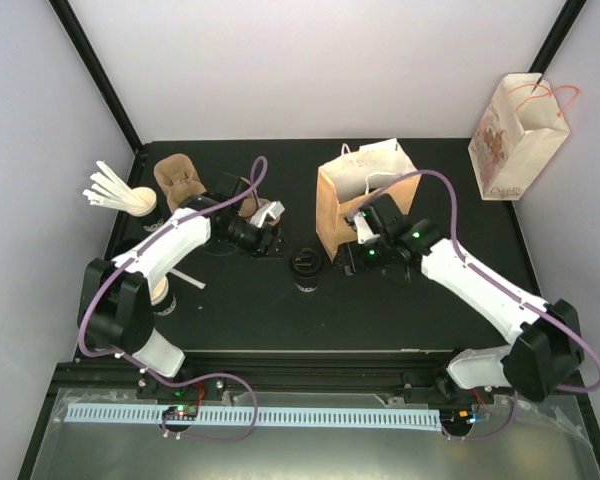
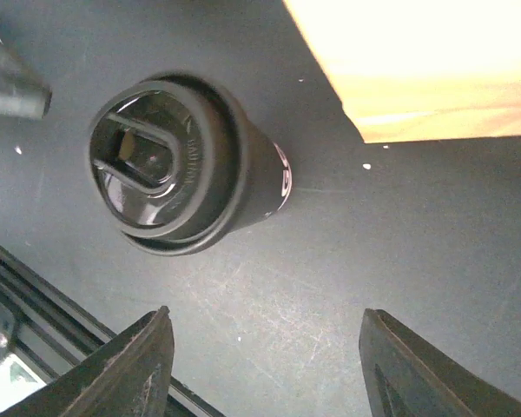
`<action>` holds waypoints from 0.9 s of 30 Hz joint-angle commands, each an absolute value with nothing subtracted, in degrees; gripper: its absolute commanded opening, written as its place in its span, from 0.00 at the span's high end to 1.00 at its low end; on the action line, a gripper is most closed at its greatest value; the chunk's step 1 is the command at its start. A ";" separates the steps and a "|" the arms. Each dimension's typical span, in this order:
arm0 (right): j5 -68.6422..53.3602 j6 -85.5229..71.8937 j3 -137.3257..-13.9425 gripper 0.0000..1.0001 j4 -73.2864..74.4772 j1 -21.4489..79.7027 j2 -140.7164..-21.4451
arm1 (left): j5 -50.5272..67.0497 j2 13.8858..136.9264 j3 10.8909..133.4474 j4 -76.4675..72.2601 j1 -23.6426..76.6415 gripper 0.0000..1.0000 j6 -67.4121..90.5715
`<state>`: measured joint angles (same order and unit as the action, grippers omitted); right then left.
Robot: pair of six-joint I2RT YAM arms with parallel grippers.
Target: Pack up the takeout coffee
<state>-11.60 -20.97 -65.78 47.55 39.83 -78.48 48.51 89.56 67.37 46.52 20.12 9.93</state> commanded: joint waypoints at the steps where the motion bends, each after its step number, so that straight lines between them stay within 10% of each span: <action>1: -23.22 -28.63 -57.86 0.41 33.82 35.10 -72.91 | 37.41 87.76 69.95 49.58 24.10 0.38 10.47; 9: -32.56 -50.62 -42.09 0.51 3.64 33.21 -72.10 | 35.37 89.33 69.27 46.85 26.13 0.55 16.07; 27: -31.87 -55.07 -36.81 0.70 -7.30 32.62 -78.64 | 29.52 94.04 73.94 49.17 29.38 0.70 20.16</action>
<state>-31.77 -54.08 -37.45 -4.32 33.28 -78.37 31.70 92.55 71.24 47.77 28.95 18.70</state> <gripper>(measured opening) 0.304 0.316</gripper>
